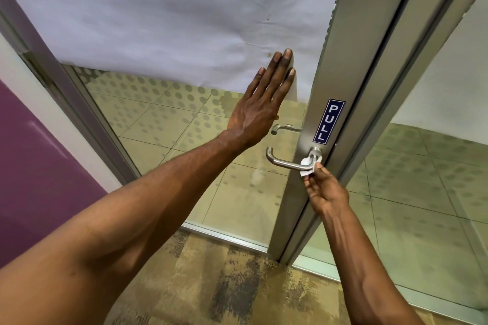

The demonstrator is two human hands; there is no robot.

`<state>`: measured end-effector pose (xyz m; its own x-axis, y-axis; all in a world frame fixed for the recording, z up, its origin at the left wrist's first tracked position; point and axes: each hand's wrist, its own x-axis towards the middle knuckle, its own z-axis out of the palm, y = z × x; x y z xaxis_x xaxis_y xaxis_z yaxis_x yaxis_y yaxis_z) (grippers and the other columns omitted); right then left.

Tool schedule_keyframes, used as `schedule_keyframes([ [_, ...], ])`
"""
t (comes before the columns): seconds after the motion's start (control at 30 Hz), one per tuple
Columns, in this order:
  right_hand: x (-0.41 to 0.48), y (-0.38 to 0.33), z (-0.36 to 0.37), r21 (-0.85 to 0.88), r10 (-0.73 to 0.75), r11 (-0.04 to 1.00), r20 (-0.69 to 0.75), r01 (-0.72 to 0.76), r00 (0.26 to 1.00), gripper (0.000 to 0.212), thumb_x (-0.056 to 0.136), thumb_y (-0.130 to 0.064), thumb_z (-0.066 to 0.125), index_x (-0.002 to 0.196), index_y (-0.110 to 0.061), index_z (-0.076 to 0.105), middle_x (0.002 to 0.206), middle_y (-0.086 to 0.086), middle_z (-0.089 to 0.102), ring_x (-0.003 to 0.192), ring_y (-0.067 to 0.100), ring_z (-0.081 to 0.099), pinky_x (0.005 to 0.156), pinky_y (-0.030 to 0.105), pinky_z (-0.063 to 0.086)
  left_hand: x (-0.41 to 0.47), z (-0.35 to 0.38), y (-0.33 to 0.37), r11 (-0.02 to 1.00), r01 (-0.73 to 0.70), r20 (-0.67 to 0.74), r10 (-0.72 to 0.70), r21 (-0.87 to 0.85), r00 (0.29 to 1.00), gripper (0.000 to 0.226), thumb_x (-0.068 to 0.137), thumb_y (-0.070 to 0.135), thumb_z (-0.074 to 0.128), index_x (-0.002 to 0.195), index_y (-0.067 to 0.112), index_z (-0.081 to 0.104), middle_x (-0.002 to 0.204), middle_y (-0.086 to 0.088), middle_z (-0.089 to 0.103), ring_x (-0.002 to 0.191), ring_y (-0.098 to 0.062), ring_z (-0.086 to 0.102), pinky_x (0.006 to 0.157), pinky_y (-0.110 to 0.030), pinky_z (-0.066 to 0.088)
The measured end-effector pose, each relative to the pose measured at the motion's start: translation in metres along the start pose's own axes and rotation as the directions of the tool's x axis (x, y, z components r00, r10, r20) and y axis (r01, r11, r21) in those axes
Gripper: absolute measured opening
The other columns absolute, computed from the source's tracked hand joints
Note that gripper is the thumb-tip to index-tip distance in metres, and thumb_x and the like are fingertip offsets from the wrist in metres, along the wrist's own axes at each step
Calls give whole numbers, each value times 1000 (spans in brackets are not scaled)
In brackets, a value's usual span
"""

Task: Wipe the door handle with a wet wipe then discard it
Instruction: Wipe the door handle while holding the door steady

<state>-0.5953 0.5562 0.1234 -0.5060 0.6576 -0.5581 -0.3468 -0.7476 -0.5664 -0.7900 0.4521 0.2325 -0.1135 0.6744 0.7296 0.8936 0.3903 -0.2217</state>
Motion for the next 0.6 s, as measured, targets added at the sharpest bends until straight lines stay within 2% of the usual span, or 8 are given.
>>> schedule_keyframes([
  [0.07,0,10,-4,100,36,994,21,-38,999,14,101,-5,62,109,-14,69,77,1,80,74,11,75,68,26,61,0,0,1,1000,1,-8,-1,-2,1000,125,79,-3,86,176,7,8,184,-16,-12,167,-29,-22,142,-48,11],
  [0.13,0,22,-6,176,46,983,44,-53,998,15,103,-3,57,108,-13,68,74,1,81,68,11,78,63,25,64,0,0,1,1000,1,-5,-1,1,1000,125,79,-3,86,176,6,7,179,-13,-19,167,-29,-24,142,-48,11],
  [0.27,-4,52,-5,280,50,957,103,-77,993,26,102,10,49,104,-8,67,76,6,81,69,14,80,63,27,66,0,0,2,1000,5,11,-6,7,1000,125,80,0,87,176,7,6,178,-13,-21,166,-29,-24,141,-49,14],
  [0.43,-8,86,18,326,69,937,173,-123,983,27,99,17,48,110,-1,66,89,16,81,84,23,82,68,29,66,1,-1,2,1000,17,29,-18,24,999,129,79,5,89,176,8,5,184,-17,-9,167,-31,-18,141,-48,13],
  [0.6,-5,99,40,295,66,947,208,-127,976,36,98,20,46,125,5,64,108,22,77,100,28,78,74,30,67,0,-2,-1,1000,6,51,-7,17,999,125,84,15,91,176,8,6,177,-13,-21,167,-31,-16,140,-50,18],
])
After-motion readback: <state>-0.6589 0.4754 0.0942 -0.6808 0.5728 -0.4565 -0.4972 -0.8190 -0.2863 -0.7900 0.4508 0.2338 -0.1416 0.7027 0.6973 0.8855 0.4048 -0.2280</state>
